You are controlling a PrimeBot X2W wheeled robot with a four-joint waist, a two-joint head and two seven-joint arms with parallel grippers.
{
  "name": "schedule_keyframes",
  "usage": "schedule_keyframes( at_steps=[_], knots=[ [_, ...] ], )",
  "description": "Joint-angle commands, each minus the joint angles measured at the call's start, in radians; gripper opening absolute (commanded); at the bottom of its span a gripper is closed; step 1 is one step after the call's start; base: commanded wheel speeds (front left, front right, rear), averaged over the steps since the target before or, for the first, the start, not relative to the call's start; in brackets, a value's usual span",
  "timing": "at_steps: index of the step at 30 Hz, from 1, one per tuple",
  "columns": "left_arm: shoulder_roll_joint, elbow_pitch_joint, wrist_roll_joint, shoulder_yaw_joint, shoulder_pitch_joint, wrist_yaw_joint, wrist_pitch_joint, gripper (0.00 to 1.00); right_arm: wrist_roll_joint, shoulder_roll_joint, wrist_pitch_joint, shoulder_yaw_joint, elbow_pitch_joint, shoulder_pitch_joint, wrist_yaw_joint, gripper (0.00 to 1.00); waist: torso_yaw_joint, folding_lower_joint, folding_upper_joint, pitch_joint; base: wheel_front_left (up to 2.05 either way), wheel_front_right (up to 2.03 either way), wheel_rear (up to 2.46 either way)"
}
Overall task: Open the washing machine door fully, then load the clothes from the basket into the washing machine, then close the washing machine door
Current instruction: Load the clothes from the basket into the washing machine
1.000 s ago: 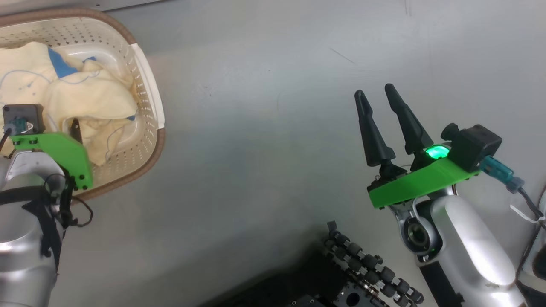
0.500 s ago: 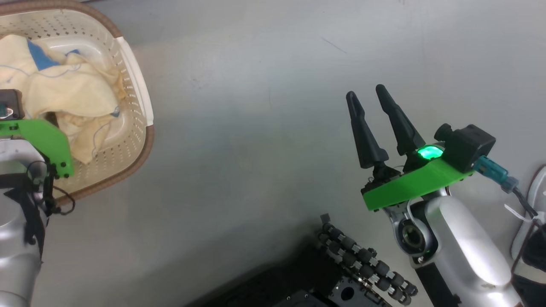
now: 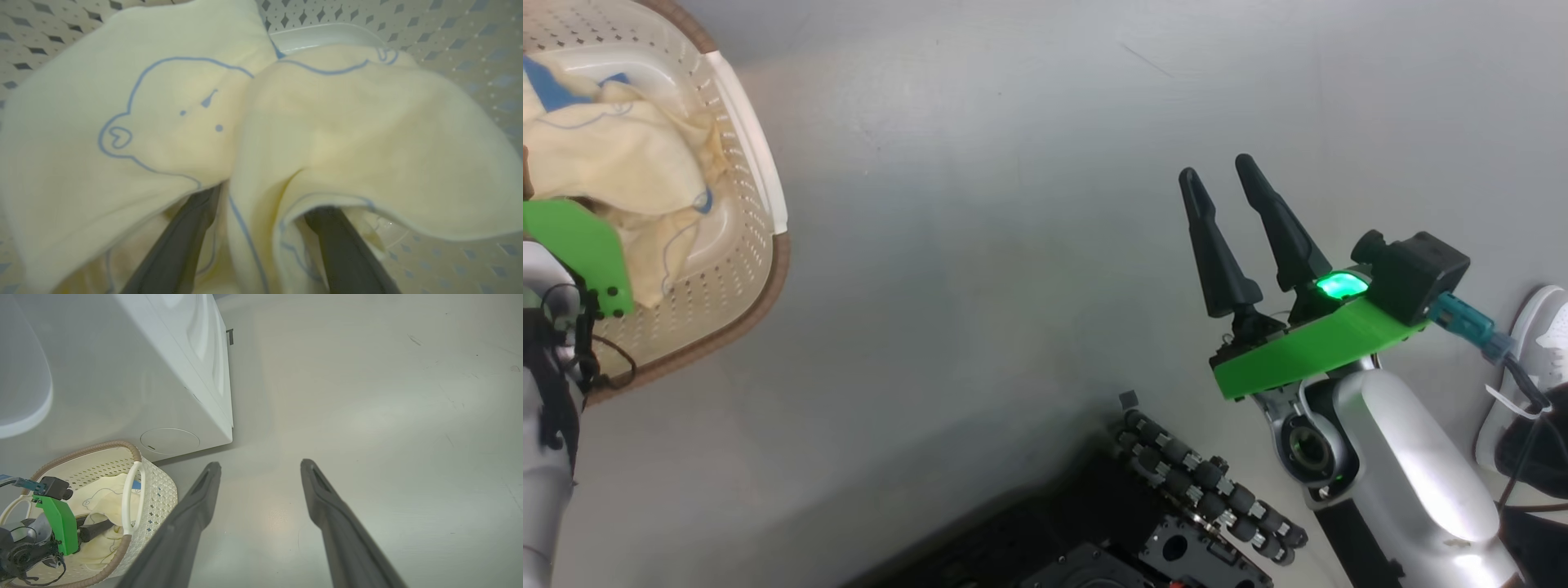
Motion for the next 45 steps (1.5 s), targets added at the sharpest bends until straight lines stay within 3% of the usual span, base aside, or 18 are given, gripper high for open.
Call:
schedule_keyframes(
  at_steps=[1,2,4,5,6,15,30,45],
  knots=[
    [0.039,-0.01,0.008,0.013,0.003,0.01,-0.003,0.7,0.01,-0.003,-0.009,0.012,-0.025,0.026,-0.003,1.0,-0.001,0.0,0.0,0.003,0.0,0.0,0.0],
    [0.04,-0.011,0.008,0.011,0.002,0.012,-0.005,0.5,0.012,-0.003,-0.009,0.012,-0.026,0.025,-0.003,1.0,-0.001,0.0,0.0,0.006,0.0,0.0,0.0],
    [0.041,-0.012,0.01,0.007,-0.002,0.016,-0.01,0.24,0.015,-0.003,-0.009,0.011,-0.028,0.023,-0.003,1.0,-0.003,0.0,0.0,0.011,0.0,0.0,0.0],
    [0.041,-0.013,0.01,0.005,-0.004,0.018,-0.012,0.02,0.015,-0.003,-0.009,0.01,-0.029,0.022,-0.003,1.0,-0.003,0.0,0.0,0.013,0.0,0.0,0.0],
    [0.042,-0.013,0.01,0.004,-0.006,0.019,-0.015,0.0,0.016,-0.003,-0.009,0.008,-0.03,0.021,-0.003,1.0,-0.003,0.0,0.0,0.016,0.0,0.0,0.0],
    [0.0,-0.025,-0.01,0.0,0.014,0.037,-0.101,0.0,0.013,-0.003,-0.009,-0.018,-0.021,0.014,-0.003,1.0,0.04,0.0,0.0,-0.015,0.0,0.0,0.0],
    [-0.103,-0.113,-0.059,-0.004,0.169,0.064,-0.329,0.0,-0.063,-0.003,-0.009,-0.097,-0.007,0.046,-0.003,1.0,0.179,0.0,0.0,-0.183,0.0,0.0,0.0],
    [-0.169,-0.238,-0.102,0.007,0.366,0.057,-0.393,0.0,-0.12,-0.003,-0.009,-0.139,0.006,0.139,-0.003,1.0,0.256,0.0,0.0,-0.408,0.0,0.0,0.0]
  ],
)
